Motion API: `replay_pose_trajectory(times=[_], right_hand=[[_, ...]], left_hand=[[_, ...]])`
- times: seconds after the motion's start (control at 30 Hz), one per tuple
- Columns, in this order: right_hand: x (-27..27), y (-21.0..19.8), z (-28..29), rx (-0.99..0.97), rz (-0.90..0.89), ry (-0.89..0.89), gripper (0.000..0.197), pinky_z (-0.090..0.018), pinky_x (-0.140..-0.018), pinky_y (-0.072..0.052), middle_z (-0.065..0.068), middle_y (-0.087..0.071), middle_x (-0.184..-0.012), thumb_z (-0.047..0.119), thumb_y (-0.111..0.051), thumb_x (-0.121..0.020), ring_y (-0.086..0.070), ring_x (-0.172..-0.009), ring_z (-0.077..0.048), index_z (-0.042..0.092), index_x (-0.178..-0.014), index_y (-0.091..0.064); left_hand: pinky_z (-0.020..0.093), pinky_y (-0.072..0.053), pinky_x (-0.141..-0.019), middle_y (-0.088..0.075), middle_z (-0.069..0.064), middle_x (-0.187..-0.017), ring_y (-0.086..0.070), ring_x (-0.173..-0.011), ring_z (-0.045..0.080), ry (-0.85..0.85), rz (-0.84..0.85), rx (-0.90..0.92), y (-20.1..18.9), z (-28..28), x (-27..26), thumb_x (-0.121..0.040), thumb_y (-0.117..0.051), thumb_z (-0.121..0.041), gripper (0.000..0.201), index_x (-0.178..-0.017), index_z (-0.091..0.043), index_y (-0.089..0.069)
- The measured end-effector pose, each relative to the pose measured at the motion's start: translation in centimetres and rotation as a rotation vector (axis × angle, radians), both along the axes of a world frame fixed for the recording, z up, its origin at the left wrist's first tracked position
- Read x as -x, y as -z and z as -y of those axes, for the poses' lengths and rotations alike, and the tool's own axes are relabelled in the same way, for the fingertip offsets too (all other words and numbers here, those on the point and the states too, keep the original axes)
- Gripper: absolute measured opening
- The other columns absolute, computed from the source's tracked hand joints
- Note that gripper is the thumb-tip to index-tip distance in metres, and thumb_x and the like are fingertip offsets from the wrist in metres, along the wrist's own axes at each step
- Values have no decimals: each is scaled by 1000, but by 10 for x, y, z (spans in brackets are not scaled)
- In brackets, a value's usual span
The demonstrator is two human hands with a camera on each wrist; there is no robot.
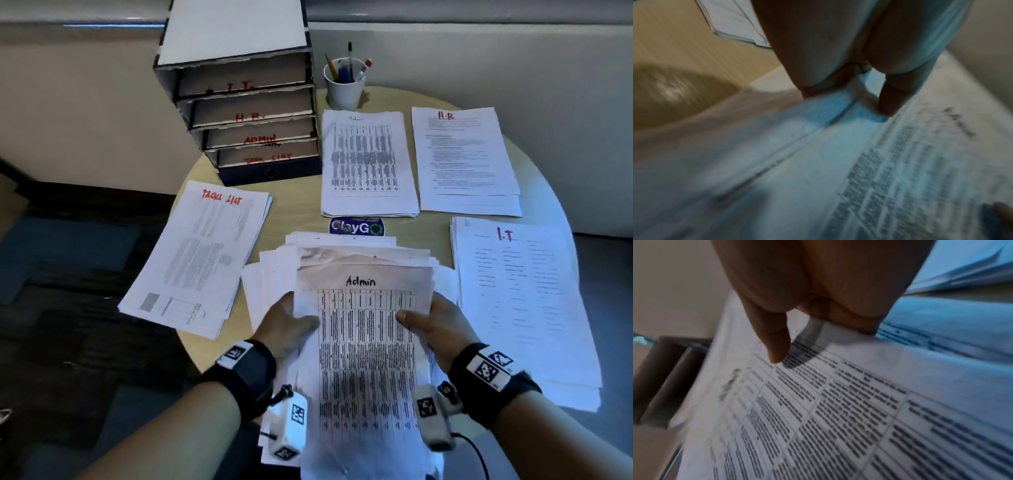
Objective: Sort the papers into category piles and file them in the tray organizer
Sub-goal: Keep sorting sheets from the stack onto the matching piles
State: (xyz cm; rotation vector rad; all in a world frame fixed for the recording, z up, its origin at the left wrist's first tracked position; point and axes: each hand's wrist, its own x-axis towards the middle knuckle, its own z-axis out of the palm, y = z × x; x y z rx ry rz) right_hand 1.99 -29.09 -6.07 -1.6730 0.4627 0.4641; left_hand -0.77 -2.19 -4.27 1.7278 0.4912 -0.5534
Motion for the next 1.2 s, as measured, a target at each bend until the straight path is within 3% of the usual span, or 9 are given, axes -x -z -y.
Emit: replay_pose_trajectory(times=[0.23, 0.3, 0.43, 0.63, 0.8, 0.9, 0.97, 1.1, 1.2], right_hand=[[3, -16, -9, -146, 25, 159, 36, -48, -99, -48, -4, -74, -106, -8, -69, -81, -68, -103, -26, 15, -108, -62], [0, -24, -7, -225, 2, 211, 38, -48, -97, -48, -7, -74, -108, -11, -65, -82, -68, -103, -27, 16, -109, -63], [-2, -46, -8, 77, 53, 180, 52, -37, -93, -48, -13, -64, -125, -2, -74, -79, -65, -106, -24, 20, -122, -55], [13, -145, -33, 907, 1164, -467, 70, -56, -110, -31, -11, -51, -139, 25, -74, -73, -43, -135, -31, 19, -137, -47], [0, -176, -52, 1147, 763, -912, 14, -35, -69, -39, -2, -66, -86, 20, -49, -86, -65, -83, -30, 24, -100, -49], [-13, -165, -32, 1047, 584, -817, 19, -29, -61, -34, 0, -62, -79, 23, -51, -88, -59, -77, -26, 23, -73, -41], [-16, -157, -14, 864, 468, -657, 25, -30, -57, -36, 2, -57, -67, 22, -59, -84, -55, -68, -22, 20, -64, -44], [-14, -148, 10, 413, 347, -307, 4, -26, -51, -39, -3, -62, -59, 17, -72, -79, -53, -54, -15, 16, -78, -68], [-14, -145, 4, 167, 310, -213, 10, -30, -56, -44, -5, -64, -62, 26, -75, -76, -54, -55, -14, 24, -85, -72]], left_hand=[[44, -47, -101, -61, 2, -131, -59, -116, 26, -119, -52, 82, -7, 4, -2, -79, -73, -31, 60, -133, -22, -50], [36, -49, -84, -67, 4, -118, -61, -96, 24, 1, -30, 19, -9, 1, 6, -81, -67, -23, 47, -126, -20, -53], [39, -45, -105, -59, -1, -135, -58, -119, 22, 253, 96, -283, -29, 8, 10, -86, -55, -30, 52, -137, -20, -47], [33, -37, -65, -65, 7, -107, -62, -90, 31, 730, 565, -983, -128, 40, -18, -94, -49, -19, 13, -104, -24, -44], [32, -30, -63, -64, 0, -93, -62, -85, 26, 943, 787, -1099, -174, 60, -25, -90, -45, -17, 14, -94, -27, -55], [35, -33, -70, -53, -8, -76, -55, -78, 24, 750, 870, -1088, -174, 34, -35, -84, -55, -16, 13, -81, -28, -50], [43, -43, -85, -62, -3, -94, -59, -96, 27, 424, 909, -1169, -162, -2, -37, -74, -69, -17, 29, -102, -23, -63], [40, -39, -106, -49, 10, -142, -44, -130, 24, -219, 489, -643, -140, -31, -14, -77, -82, -22, 80, -145, -14, -40], [21, -50, -79, -71, -2, -93, -65, -86, 7, -331, 144, 143, -122, -9, -3, -80, -82, -21, 56, -119, 4, -50]])
